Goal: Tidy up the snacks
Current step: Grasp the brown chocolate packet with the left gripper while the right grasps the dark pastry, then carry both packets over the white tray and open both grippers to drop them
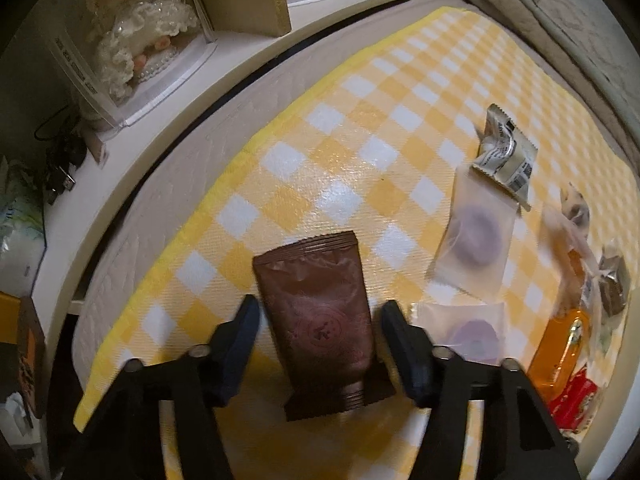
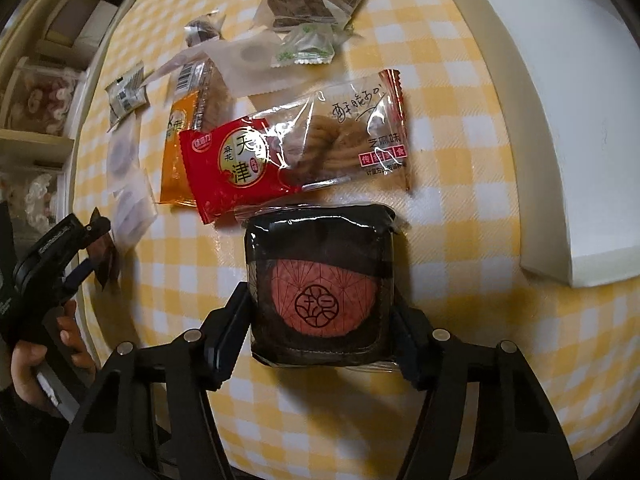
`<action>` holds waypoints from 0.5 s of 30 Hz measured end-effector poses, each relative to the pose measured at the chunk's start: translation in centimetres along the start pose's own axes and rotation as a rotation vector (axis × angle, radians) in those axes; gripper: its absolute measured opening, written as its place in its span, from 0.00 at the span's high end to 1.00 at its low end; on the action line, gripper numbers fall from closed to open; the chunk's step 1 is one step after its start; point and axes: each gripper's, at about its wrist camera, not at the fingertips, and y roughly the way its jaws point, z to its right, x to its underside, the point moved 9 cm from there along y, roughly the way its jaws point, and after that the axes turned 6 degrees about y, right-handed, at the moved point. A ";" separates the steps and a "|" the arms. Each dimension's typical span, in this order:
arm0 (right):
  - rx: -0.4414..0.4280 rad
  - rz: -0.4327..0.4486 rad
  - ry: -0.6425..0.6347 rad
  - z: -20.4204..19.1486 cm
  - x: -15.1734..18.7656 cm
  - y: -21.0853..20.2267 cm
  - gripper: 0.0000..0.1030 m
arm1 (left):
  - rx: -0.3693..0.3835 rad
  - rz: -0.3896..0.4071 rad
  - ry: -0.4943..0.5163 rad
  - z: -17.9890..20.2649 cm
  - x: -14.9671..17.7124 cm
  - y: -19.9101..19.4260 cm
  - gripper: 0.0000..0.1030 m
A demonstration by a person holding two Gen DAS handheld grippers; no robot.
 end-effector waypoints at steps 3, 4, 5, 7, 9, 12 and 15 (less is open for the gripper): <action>-0.024 0.006 -0.033 -0.5 0.1 -0.7 0.38 | -0.008 0.001 0.017 -0.1 -0.2 -0.5 0.59; -0.032 0.012 -0.050 -0.8 0.2 -1.1 0.38 | -0.012 0.011 0.028 0.0 -0.3 -0.9 0.60; -0.038 0.026 -0.075 -1.2 0.2 -1.5 0.38 | 0.000 0.028 0.035 0.1 -0.4 -1.6 0.60; -0.048 0.072 -0.139 -2.2 -0.1 -2.8 0.38 | 0.013 0.049 0.043 0.5 -0.5 -2.9 0.60; -0.058 0.130 -0.199 -3.0 -0.4 -4.4 0.38 | 0.038 0.096 0.064 1.2 -0.8 -5.0 0.60; -0.066 0.202 -0.247 -3.6 -0.9 -6.5 0.38 | 0.078 0.174 0.114 2.8 -0.6 -8.3 0.60; -0.062 0.272 -0.266 -3.6 -1.8 -8.6 0.38 | 0.126 0.232 0.156 4.8 0.1 -11.6 0.60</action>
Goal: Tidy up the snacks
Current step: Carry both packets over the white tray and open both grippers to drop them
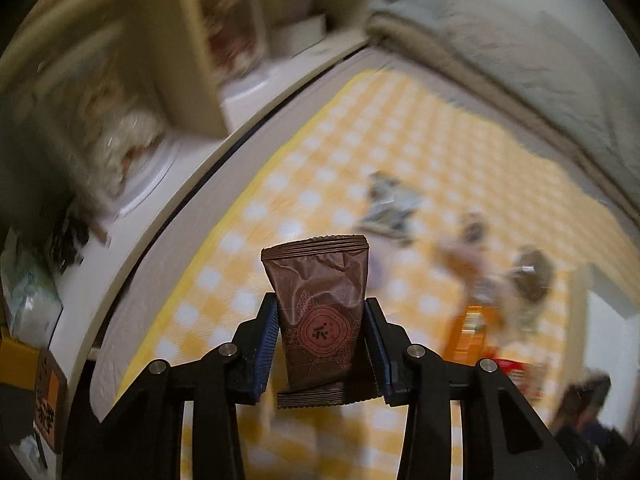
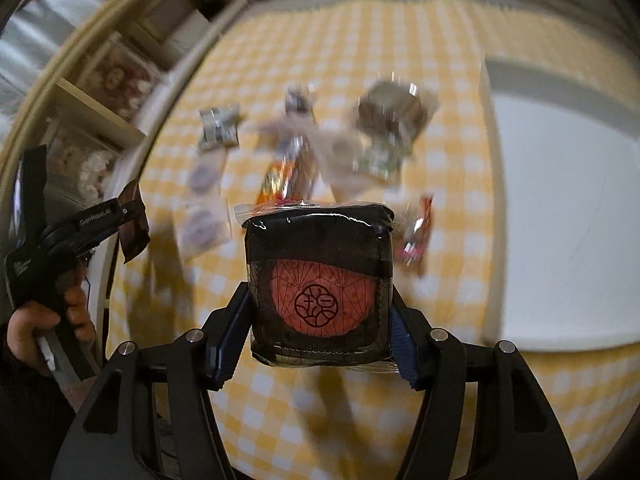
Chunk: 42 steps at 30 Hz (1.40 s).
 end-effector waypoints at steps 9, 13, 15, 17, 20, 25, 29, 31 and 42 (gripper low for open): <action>0.084 0.187 -0.009 3.9 -4.0 -5.1 0.38 | 0.154 0.146 0.131 7.7 0.3 -8.3 0.60; 0.119 0.218 0.011 6.9 -5.2 -7.2 0.38 | 0.211 0.170 0.171 10.9 0.6 -10.0 0.60; 0.138 0.229 0.029 8.7 -5.5 -8.1 0.38 | 0.239 0.173 0.194 12.9 1.0 -10.6 0.60; 0.157 0.242 0.056 10.8 -5.9 -9.0 0.38 | 0.272 0.170 0.220 15.0 1.5 -11.0 0.60; 0.176 0.265 0.091 13.3 -6.3 -10.3 0.38 | 0.315 0.170 0.256 17.9 1.8 -11.4 0.60; 0.207 0.290 0.139 17.3 -6.4 -12.4 0.38 | 0.360 0.159 0.299 22.0 0.8 -10.4 0.60; 0.238 0.307 0.162 20.4 -6.1 -13.8 0.38 | 0.385 0.143 0.330 25.8 0.6 -9.0 0.60; 0.250 0.314 0.170 21.5 -5.9 -14.3 0.38 | 0.390 0.137 0.343 27.8 0.6 -8.2 0.60; 0.338 0.293 0.166 28.2 -4.7 -15.0 0.38 | 0.435 0.092 0.420 35.9 1.6 -4.5 0.60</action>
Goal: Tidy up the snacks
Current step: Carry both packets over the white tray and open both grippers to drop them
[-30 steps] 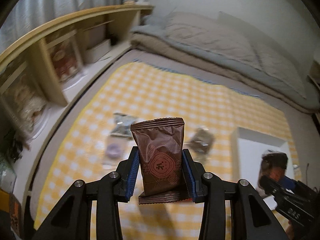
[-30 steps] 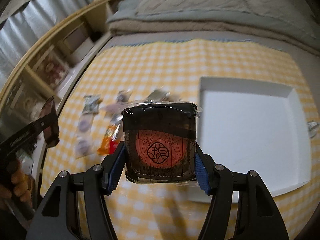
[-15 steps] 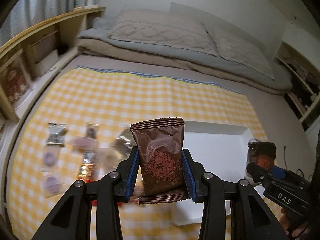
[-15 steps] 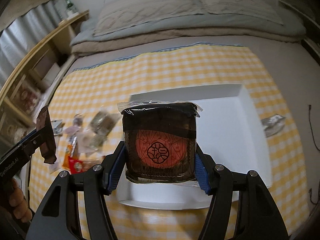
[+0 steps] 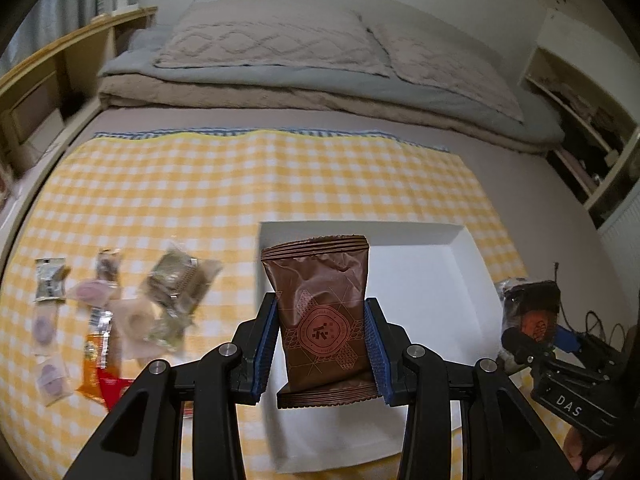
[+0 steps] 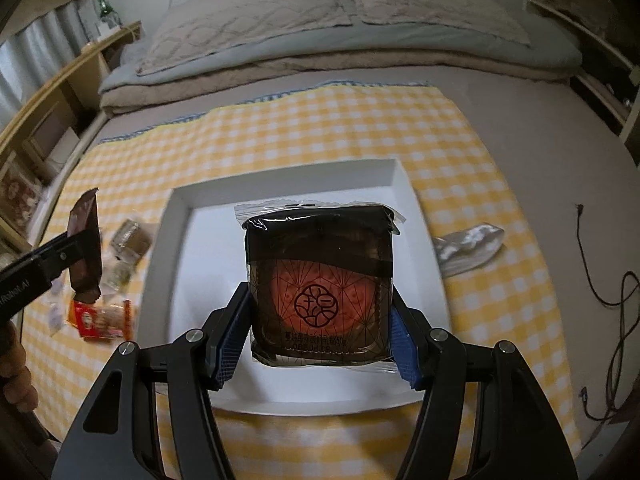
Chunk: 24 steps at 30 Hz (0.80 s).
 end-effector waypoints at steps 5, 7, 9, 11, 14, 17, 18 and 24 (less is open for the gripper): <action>0.030 -0.007 0.022 2.8 -0.1 0.9 0.38 | 0.029 -0.035 0.001 1.3 0.1 3.4 0.60; 0.045 -0.018 0.037 4.0 -0.3 1.4 0.38 | 0.027 -0.057 0.004 1.5 0.2 5.1 0.60; 0.060 -0.025 0.043 4.9 -0.5 1.9 0.38 | 0.023 -0.074 0.002 1.6 0.3 6.2 0.60; 0.073 -0.032 0.045 5.7 -0.7 2.3 0.38 | 0.025 -0.096 -0.005 1.4 0.2 7.7 0.60; 0.085 -0.038 0.044 6.3 -1.2 3.0 0.38 | 0.030 -0.103 -0.017 1.2 -0.1 9.1 0.60; 0.078 -0.041 0.048 5.9 -1.8 3.5 0.38 | 0.024 -0.088 -0.011 0.8 -1.0 10.2 0.60; 0.074 -0.040 0.045 5.6 -2.0 3.6 0.38 | 0.019 -0.084 -0.009 0.7 -0.9 10.1 0.60; 0.069 -0.034 0.028 3.8 -3.2 4.3 0.38 | 0.012 -0.077 0.000 -0.3 -1.0 11.1 0.38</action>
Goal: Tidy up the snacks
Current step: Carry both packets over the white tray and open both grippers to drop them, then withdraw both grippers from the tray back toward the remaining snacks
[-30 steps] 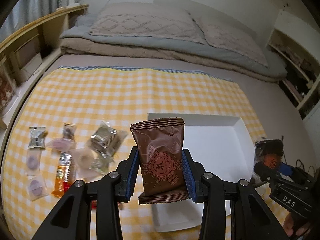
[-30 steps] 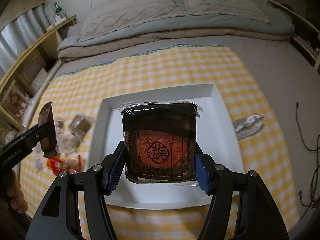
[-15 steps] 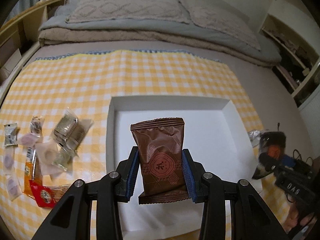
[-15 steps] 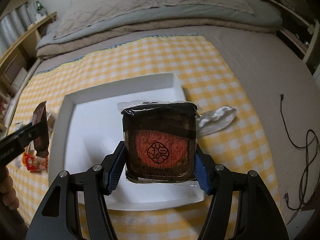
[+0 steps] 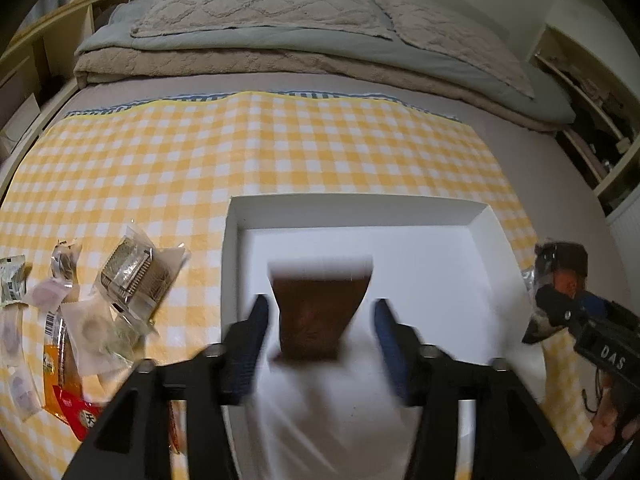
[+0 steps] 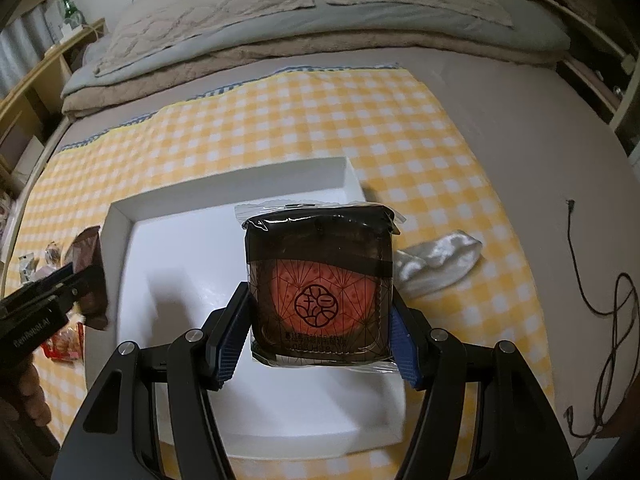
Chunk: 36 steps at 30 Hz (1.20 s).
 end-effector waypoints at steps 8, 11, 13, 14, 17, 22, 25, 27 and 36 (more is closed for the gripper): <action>-0.014 0.060 0.061 -0.7 -2.1 0.5 0.09 | -0.002 -0.005 0.031 -0.3 0.6 -1.2 0.02; -0.016 0.056 0.077 -0.7 -2.3 0.6 0.00 | -0.013 -0.015 0.045 -0.4 0.8 -1.5 0.00; -0.001 0.043 0.057 -0.8 -1.9 0.8 0.00 | -0.013 -0.023 0.049 -0.3 1.0 -1.7 0.00; 0.008 0.037 0.047 -0.7 -1.7 0.9 0.00 | -0.021 -0.026 0.055 -0.4 1.1 -1.7 0.00; 0.022 0.021 0.026 -0.4 -0.9 1.1 0.00 | -0.042 -0.032 0.065 -0.4 1.5 -1.9 0.00; 0.002 0.007 0.028 0.0 0.1 0.8 0.00 | -0.041 -0.040 0.080 0.3 2.0 -2.1 0.00; 0.008 0.010 0.019 0.2 0.6 0.2 0.00 | -0.031 -0.046 0.101 0.6 2.4 -2.5 0.00; 0.012 0.014 0.012 0.3 0.9 -0.1 0.00 | -0.033 -0.043 0.107 0.7 2.6 -3.0 0.00; 0.010 0.034 0.011 0.4 2.1 -2.4 0.00 | -0.020 -0.006 0.119 1.0 3.3 -5.9 0.00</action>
